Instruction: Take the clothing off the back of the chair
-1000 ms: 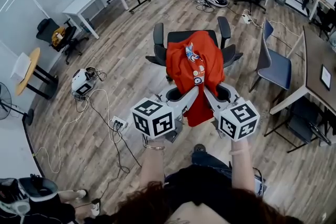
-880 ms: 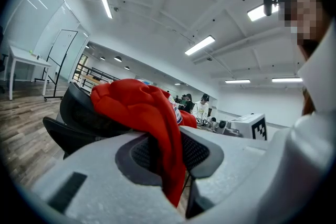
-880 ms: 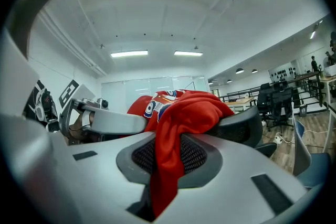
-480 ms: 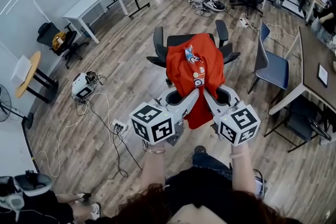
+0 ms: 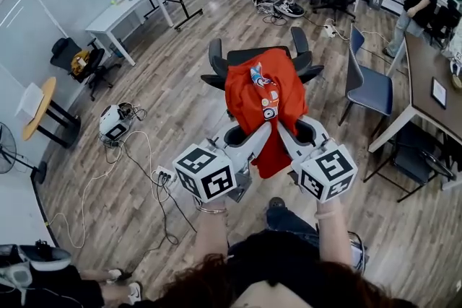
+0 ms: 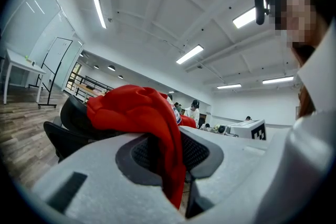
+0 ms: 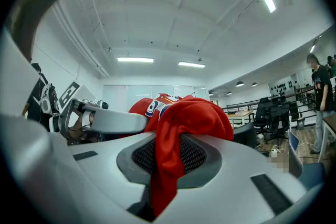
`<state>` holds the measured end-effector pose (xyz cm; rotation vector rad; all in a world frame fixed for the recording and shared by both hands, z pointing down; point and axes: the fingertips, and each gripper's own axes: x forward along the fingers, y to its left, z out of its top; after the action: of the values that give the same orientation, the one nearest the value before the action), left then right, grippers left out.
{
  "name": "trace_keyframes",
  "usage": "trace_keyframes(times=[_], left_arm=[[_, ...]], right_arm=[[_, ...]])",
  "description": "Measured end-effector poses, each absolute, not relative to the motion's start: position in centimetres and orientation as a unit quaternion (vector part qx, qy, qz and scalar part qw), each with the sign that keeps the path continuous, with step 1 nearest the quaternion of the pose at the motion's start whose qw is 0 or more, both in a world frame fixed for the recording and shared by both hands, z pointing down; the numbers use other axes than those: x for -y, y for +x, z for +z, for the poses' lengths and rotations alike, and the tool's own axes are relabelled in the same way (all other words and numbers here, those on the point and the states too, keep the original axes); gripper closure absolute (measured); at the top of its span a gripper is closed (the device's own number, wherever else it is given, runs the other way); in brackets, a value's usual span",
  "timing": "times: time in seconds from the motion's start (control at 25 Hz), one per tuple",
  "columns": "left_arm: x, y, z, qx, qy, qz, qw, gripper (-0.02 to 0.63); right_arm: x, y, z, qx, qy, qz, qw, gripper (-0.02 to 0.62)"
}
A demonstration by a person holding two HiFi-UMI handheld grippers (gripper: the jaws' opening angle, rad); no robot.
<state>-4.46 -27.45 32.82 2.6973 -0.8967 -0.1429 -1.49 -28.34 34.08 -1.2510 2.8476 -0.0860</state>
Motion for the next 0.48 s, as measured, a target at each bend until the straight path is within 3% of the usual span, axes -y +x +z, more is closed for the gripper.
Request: trace_keyframes(times=[0.48], left_arm=[[22.3, -4.5, 31.8, 0.315, 0.938, -0.056, 0.132, 0.52]], right_arm=[[23.3, -1.5, 33.1, -0.914, -0.406, -0.014, 0.017, 0.554]])
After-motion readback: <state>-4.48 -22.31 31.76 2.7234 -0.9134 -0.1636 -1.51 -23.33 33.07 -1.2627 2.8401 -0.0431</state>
